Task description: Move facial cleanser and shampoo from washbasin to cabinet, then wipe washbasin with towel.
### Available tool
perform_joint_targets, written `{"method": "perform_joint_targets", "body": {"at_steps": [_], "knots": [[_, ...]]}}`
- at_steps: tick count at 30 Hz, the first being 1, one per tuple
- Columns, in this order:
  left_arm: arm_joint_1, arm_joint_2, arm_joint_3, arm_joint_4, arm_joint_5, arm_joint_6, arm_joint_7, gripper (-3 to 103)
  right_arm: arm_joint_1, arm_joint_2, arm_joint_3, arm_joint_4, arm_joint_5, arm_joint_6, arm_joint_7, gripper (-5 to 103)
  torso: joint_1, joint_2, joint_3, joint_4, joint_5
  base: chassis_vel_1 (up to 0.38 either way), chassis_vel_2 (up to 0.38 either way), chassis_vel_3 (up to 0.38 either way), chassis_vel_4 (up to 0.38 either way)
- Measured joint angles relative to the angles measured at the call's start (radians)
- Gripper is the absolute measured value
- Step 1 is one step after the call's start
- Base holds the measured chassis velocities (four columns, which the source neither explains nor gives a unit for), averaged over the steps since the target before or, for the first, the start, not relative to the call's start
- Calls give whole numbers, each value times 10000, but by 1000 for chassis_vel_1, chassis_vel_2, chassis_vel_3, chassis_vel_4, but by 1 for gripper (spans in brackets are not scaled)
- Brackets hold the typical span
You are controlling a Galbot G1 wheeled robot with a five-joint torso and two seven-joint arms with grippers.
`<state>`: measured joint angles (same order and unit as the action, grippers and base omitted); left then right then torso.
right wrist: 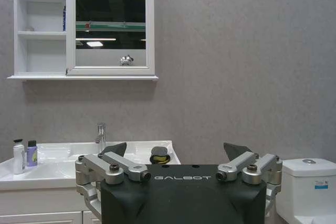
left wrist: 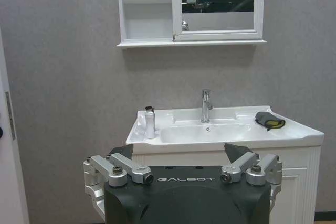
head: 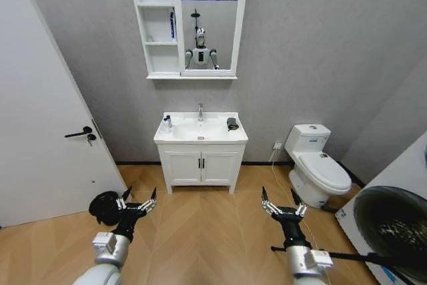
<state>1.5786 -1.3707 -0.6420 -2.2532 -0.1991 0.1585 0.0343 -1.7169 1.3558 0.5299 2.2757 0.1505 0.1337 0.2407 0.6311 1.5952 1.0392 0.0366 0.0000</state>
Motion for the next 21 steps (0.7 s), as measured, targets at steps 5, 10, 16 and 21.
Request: {"method": "perform_joint_targets", "body": {"at_steps": [5,10,16,21], "knots": [[-52,11,25,122,2,-43,13,97,-146,29,-22,14,-124,81,-8,100,6,-4,3,-1,-2,-241,235,257,-245],[-123,33,96,327,83,-82,21,97,-251,94,-31,62,-151,133,-7,100,5,-3,2,1,1,-283,286,294,-284],[-175,36,173,564,173,-164,61,97,-295,132,-93,54,-189,163,0,100,8,-3,3,3,2,-347,330,344,-341],[-292,43,259,797,203,-175,67,97,-252,124,-99,2,-192,178,2,100,3,-2,1,-1,0,-371,364,370,-376]]}}
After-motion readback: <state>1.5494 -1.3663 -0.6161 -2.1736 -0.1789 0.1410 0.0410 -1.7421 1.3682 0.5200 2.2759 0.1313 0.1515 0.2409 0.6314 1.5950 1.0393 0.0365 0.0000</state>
